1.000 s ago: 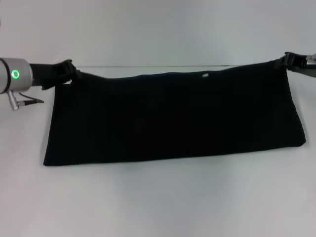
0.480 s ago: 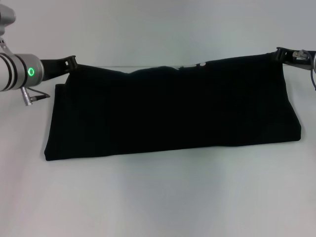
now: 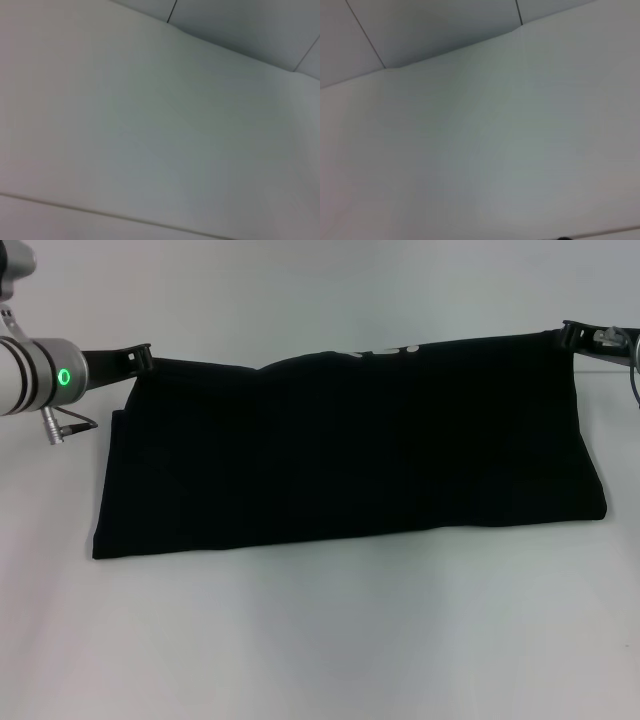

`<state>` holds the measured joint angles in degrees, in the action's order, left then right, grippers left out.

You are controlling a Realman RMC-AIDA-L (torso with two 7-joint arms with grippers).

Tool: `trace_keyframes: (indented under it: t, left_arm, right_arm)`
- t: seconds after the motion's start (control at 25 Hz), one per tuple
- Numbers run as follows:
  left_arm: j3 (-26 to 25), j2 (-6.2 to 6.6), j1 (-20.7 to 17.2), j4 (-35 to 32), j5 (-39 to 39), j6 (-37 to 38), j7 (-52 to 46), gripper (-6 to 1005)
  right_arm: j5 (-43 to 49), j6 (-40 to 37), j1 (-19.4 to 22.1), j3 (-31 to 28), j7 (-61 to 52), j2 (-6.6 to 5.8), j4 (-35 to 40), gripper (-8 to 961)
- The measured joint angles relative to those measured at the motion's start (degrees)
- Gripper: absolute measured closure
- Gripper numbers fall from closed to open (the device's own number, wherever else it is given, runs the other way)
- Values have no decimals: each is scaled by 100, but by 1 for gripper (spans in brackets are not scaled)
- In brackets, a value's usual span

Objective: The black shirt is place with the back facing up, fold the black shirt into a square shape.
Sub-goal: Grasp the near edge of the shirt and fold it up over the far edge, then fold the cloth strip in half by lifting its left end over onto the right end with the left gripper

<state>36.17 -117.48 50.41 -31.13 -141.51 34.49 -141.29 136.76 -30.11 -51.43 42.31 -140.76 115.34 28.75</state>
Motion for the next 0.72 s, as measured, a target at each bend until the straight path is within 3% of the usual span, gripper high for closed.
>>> trace_keyframes:
  t: [0.28,0.48,0.6,0.72]
  left_arm:
    - [189,-93,9,31,5,-298,111,997]
    - [232,-156,66,200,9,-488,100,955]
    - [217,-17,134,232,17,-93,-271,891]
    - [164,276,147,19,18,1004,-1024,764]
  right_arm:
    - [47,198,-35,159,-7,14,-185,885]
    - [202,-51,-151,235,-58,-204,-350,882]
    - [237,-405,-229,250,-145,-376,-311,880]
    - [238,-907,-243,255,-474,-540,-5,836]
